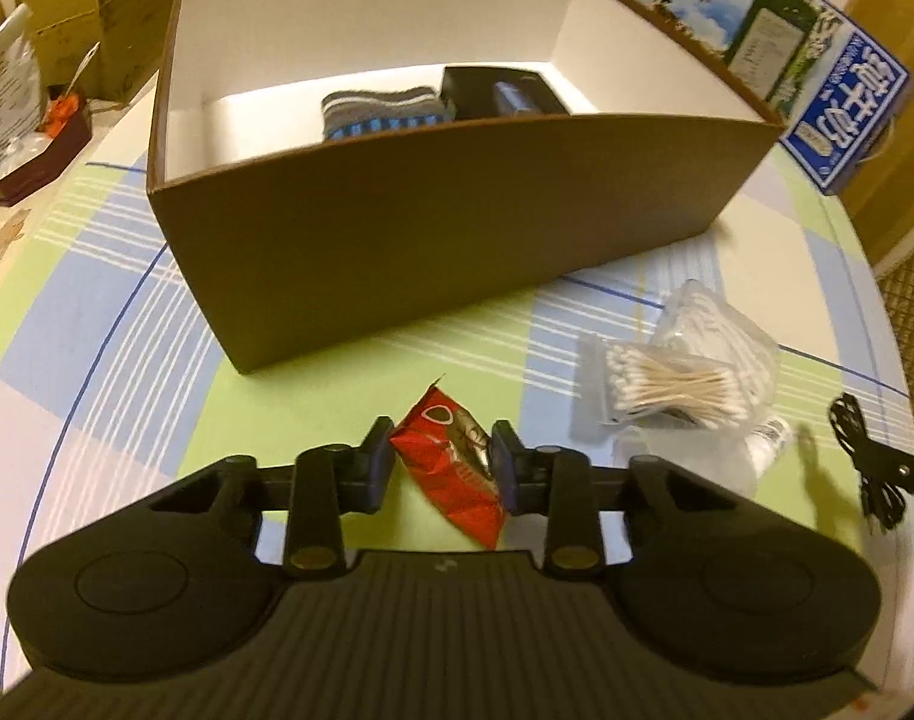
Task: Organize objects
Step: 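Grasp red candy packet with left tool while right tool holds black cable, then carry candy packet in left tool and cable in right tool into brown box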
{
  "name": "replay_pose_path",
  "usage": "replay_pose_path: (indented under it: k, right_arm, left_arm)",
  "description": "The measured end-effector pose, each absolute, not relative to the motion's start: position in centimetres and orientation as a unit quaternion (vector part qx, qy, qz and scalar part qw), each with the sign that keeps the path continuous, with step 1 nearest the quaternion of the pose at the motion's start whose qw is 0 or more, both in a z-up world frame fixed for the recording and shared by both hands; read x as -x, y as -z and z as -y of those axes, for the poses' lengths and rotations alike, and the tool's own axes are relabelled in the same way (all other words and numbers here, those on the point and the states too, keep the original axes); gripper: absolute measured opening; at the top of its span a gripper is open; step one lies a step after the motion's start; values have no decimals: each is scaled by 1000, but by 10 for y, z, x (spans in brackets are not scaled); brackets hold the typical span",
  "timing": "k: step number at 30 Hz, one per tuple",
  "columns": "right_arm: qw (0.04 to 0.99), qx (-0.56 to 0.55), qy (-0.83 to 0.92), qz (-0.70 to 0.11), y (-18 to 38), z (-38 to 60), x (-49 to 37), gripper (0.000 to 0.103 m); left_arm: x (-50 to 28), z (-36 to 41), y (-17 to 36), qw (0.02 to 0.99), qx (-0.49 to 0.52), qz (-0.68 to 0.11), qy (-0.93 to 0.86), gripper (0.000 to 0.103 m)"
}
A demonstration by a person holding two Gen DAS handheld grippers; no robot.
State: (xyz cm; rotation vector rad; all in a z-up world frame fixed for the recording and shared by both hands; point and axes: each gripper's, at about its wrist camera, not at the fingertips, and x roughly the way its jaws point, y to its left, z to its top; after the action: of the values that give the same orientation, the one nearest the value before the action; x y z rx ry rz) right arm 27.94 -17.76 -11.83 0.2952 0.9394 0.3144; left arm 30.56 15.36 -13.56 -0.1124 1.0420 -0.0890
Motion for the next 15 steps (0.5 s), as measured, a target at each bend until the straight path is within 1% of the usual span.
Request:
replay_pose_path:
  k: [1, 2, 7, 15]
  right_arm:
    - [869, -141, -152, -448, 118, 177, -280, 14]
    - [870, -142, -153, -447, 117, 177, -280, 14]
    - [870, -143, -161, -443, 113, 173, -280, 14]
    - [874, -144, -173, -431, 103, 169, -281, 14]
  left_arm:
    - [-304, -154, 132, 865, 56, -496, 49, 19]
    - [-305, -154, 130, 865, 58, -495, 55, 16]
    - [-302, -155, 118, 870, 54, -486, 68, 9]
    - [-294, -153, 96, 879, 54, -467, 85, 7]
